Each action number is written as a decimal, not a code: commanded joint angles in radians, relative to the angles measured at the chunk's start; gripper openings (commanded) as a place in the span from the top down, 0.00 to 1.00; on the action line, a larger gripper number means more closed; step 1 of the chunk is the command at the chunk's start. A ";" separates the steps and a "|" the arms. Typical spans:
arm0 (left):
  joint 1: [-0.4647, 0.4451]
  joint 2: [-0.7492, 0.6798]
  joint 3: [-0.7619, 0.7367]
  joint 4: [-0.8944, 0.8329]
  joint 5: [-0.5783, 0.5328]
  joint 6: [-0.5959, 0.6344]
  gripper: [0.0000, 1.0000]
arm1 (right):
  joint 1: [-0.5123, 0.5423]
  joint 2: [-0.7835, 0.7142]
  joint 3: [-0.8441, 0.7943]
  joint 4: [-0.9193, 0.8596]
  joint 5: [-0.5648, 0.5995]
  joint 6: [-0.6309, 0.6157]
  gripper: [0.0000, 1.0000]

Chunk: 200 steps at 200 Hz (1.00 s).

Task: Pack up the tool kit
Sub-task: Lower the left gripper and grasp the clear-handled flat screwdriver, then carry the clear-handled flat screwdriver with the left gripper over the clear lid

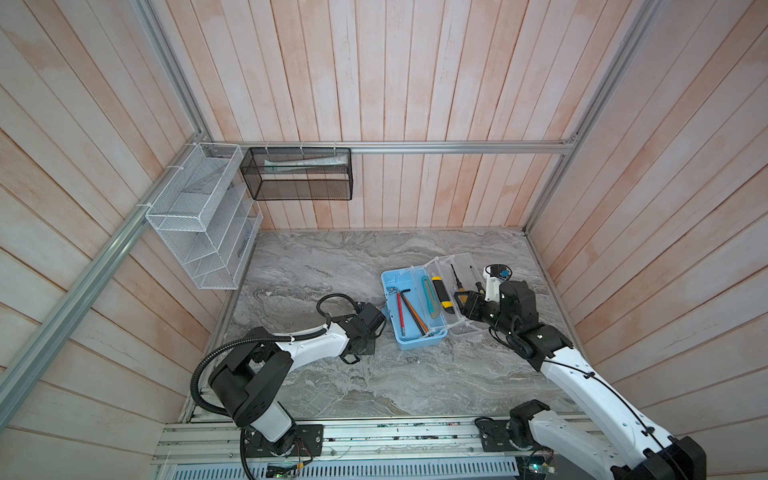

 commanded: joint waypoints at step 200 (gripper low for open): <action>-0.108 -0.008 0.313 0.731 0.237 -0.437 1.00 | -0.295 -0.169 0.029 0.063 -0.180 0.093 0.46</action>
